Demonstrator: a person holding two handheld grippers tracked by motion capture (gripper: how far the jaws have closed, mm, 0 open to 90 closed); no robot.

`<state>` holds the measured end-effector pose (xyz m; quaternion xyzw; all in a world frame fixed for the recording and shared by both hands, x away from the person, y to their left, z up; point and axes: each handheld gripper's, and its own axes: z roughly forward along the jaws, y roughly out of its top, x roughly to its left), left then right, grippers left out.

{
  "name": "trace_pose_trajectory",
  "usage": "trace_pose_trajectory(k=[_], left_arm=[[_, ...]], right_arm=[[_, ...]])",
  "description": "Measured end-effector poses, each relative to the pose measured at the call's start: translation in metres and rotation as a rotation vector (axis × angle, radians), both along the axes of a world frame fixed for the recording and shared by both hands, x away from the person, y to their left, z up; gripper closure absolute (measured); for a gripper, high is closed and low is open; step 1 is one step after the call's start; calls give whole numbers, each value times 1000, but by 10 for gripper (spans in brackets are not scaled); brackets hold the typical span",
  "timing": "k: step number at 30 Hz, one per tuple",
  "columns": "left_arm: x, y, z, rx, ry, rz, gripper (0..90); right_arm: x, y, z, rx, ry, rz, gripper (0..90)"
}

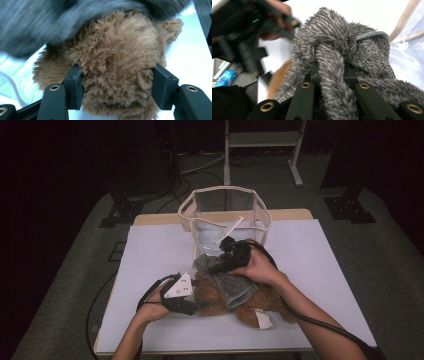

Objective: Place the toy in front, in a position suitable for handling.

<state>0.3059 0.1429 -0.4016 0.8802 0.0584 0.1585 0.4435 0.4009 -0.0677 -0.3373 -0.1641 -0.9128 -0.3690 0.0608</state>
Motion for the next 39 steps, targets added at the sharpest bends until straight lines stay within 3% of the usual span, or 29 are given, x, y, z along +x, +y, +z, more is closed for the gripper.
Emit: trace_pose_trajectory(k=[3,7,13,19,24,27,33,36,39], left_arm=[[0,2,-1,1,0,0,376],[4,4,-3,-25,19,13,344],[18,6,-2,-71,45,54,329],[32,5,4,-86,39,144,363],[31,4,1,-97,63,107,285],[29,3,-4,-83,72,91,226],[31,-3,-5,-99,71,90,272],[30,-4,-3,-84,67,92,272],[28,-2,-5,-85,65,87,278]], right_arm=[[9,13,-7,-22,16,2,766],[13,10,-10,-25,21,-14,766],[-2,-23,4,-54,-39,-43,766],[-23,-59,6,-64,-81,-65,764],[-25,-69,-1,-50,-76,-86,765],[-23,-68,-2,-46,-80,-91,766],[-26,-44,4,-14,-104,-48,766],[-29,-28,3,8,-93,-14,766],[-32,-20,3,-8,-97,11,766]])
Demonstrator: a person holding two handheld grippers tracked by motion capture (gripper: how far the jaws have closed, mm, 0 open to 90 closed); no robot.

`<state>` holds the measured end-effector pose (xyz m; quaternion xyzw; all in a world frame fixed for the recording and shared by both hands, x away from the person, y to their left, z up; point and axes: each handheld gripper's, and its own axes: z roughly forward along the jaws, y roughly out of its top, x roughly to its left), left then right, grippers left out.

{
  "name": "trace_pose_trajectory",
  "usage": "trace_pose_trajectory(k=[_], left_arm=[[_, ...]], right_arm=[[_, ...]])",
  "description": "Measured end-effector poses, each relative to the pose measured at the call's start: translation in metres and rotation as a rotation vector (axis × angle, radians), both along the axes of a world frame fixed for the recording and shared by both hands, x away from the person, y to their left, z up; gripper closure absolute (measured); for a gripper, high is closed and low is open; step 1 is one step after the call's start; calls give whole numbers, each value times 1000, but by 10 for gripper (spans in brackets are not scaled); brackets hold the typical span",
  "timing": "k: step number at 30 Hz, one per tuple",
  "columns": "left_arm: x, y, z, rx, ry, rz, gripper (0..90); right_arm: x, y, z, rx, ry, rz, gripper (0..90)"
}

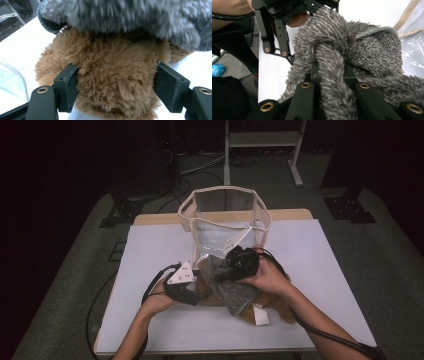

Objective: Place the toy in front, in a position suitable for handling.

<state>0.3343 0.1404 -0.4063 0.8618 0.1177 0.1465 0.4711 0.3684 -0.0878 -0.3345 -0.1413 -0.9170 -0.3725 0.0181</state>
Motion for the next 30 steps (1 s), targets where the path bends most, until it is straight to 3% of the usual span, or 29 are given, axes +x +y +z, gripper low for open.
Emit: trace_pose_trajectory(k=[2,7,10,13,17,20,22,25,28,30], left_arm=[[-2,0,-1,6,-4,-5,286],[-5,1,-1,25,-5,-21,291],[-3,3,3,29,5,-24,288],[-2,4,12,7,7,-34,268],[-1,-5,26,-2,-5,-58,249],[-2,-15,25,48,8,-99,257],[-5,-18,20,68,4,-109,260],[-9,-17,16,57,7,-107,259],[-13,-14,16,69,0,-122,260],[-14,-13,17,76,1,-126,259]], right_arm=[[2,-6,3,-2,-6,-12,765],[22,-43,14,-23,-24,-134,765],[31,-60,11,-33,12,-193,765],[25,-60,-2,-74,34,-160,766],[8,-51,-10,-66,41,-106,766],[-7,-45,-13,-65,55,-65,765],[-12,-46,-11,-66,38,-50,764],[-7,-53,-1,-48,23,-76,763],[6,-66,6,-27,9,-141,763],[13,-73,4,-23,25,-173,763]])
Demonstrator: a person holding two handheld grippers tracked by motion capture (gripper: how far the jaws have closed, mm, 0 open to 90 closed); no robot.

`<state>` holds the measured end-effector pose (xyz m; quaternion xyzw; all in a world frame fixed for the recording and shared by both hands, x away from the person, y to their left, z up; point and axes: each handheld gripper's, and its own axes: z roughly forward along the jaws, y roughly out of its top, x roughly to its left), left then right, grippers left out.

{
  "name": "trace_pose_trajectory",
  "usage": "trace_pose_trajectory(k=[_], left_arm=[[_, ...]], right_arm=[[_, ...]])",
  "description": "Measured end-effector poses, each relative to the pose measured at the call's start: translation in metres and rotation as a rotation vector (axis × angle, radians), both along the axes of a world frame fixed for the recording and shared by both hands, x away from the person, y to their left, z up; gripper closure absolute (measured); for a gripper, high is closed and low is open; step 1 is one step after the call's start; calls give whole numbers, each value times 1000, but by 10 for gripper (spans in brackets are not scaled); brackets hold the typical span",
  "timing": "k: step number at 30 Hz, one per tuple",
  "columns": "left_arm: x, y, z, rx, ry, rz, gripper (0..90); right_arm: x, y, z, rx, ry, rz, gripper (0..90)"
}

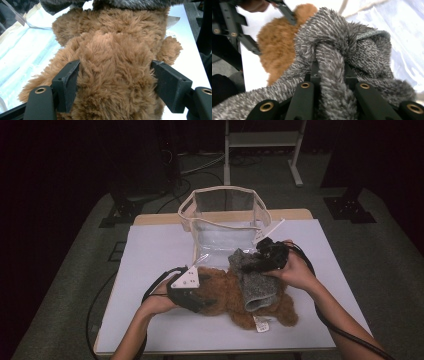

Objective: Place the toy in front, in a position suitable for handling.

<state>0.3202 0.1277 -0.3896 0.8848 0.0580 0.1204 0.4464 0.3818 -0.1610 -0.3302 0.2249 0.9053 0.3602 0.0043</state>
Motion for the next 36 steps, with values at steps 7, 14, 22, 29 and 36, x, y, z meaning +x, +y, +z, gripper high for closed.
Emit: trace_pose_trajectory(k=[7,14,22,29,36], left_arm=[[7,1,15,-27,4,39,129],[9,0,4,1,46,20,227],[10,5,15,12,61,-9,140],[13,9,3,-18,183,-1,125],[0,2,0,44,125,-40,245]], right_arm=[[-18,4,-25,-18,37,50,762],[-22,-4,-11,8,9,37,759],[-24,10,-28,-22,20,67,765],[-50,-2,-30,13,15,92,770],[-43,23,-6,3,-38,134,765]])
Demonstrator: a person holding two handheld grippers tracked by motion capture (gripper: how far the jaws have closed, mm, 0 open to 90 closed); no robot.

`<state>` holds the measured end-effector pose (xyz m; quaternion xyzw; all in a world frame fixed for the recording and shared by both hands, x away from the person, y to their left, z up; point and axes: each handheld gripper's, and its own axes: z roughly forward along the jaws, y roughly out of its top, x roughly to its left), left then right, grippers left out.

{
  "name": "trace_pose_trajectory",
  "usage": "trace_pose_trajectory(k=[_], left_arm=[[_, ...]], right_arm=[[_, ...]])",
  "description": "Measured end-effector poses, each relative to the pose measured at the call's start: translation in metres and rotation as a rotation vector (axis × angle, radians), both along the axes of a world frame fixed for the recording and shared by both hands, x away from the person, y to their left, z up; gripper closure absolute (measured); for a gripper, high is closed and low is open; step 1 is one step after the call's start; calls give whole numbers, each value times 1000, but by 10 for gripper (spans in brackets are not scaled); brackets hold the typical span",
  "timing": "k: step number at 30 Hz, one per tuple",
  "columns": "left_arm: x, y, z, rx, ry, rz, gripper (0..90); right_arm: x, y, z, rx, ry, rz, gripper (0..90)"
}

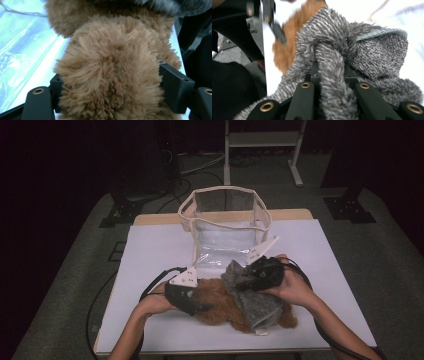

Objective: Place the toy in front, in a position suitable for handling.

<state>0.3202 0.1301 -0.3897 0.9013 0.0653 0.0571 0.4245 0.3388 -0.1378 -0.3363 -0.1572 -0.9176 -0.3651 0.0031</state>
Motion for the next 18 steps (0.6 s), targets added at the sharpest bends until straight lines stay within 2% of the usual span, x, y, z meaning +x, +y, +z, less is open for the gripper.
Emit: trace_pose_trajectory(k=[3,5,7,10,12,15,18], left_arm=[[-3,-2,2,33,-26,-8,260],[-4,-1,1,30,-29,-7,265],[-4,0,0,25,-31,-6,265],[-4,0,1,29,-36,-11,264],[-5,0,1,23,-34,-7,264],[-6,2,1,16,-30,-19,259],[-3,7,3,-22,-2,-10,190]], right_arm=[[4,22,-1,-23,-14,45,764],[6,24,-5,-36,-2,50,764],[9,13,-7,-26,6,40,765],[14,-14,-4,-16,23,-38,764],[15,-25,-6,-7,44,-63,765],[10,-28,-14,-1,61,-54,766],[4,-29,-18,3,57,-45,768]])
